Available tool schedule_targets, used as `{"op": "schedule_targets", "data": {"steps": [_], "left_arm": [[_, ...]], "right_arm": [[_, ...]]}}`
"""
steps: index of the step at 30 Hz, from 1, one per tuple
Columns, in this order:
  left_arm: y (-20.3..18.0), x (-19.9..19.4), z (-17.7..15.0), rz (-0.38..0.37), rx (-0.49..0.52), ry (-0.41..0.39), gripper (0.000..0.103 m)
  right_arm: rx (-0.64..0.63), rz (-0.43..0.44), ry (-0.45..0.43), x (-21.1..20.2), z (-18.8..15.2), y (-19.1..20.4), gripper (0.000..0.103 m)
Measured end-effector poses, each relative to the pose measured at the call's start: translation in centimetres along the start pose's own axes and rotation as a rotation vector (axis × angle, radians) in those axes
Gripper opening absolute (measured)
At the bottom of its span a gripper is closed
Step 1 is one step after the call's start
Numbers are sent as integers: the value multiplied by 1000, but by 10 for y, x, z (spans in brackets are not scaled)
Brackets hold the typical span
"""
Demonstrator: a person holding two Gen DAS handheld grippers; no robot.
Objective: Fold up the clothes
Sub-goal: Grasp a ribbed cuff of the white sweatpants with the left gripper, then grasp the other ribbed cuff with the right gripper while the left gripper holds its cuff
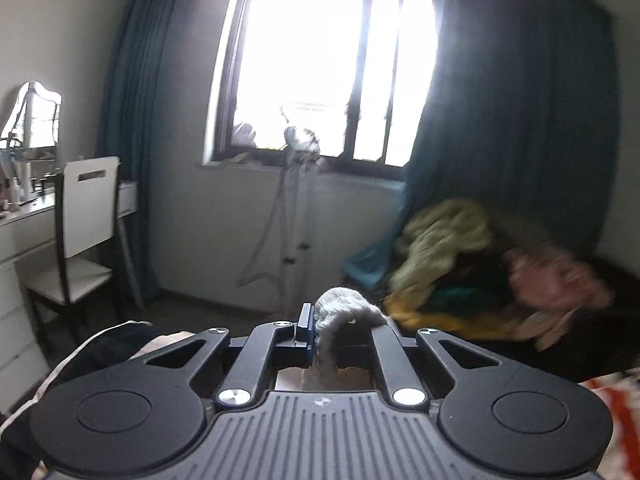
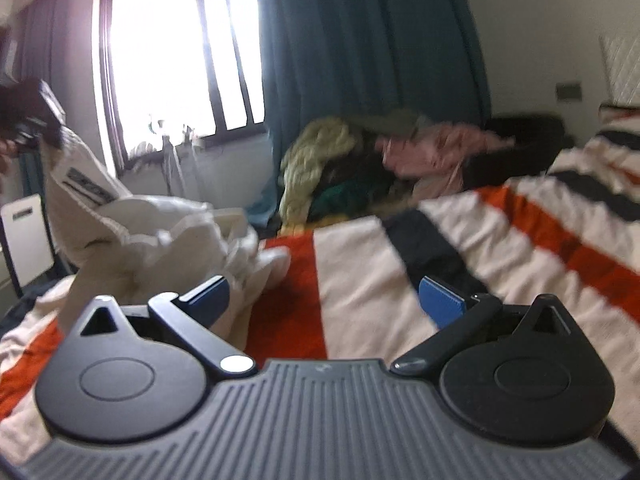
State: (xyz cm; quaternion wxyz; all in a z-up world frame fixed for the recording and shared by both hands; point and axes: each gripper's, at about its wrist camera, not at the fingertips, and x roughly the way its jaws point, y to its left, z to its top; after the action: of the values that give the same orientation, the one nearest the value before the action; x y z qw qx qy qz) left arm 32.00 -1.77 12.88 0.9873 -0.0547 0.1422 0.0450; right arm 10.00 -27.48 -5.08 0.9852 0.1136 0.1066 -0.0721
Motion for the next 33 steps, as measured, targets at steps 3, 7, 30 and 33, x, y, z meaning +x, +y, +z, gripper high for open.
{"op": "schedule_targets", "data": {"steps": [3,7,30,33], "left_arm": [[8,-67,5,-78,-21,-62,8],[36,-154,-2,-157,-98,-150,8],[272,-223,-180,26,-458,85,9],[285,-207,-176,36,-491,104,9]], "right_arm": [[-12,-24,-69,-18,7,0,103],[-2,-12,-139,-48,19,0,103],[-113,445,483,-58,-58,103,57],[-123,470,487,-46,-72,118,56]]}}
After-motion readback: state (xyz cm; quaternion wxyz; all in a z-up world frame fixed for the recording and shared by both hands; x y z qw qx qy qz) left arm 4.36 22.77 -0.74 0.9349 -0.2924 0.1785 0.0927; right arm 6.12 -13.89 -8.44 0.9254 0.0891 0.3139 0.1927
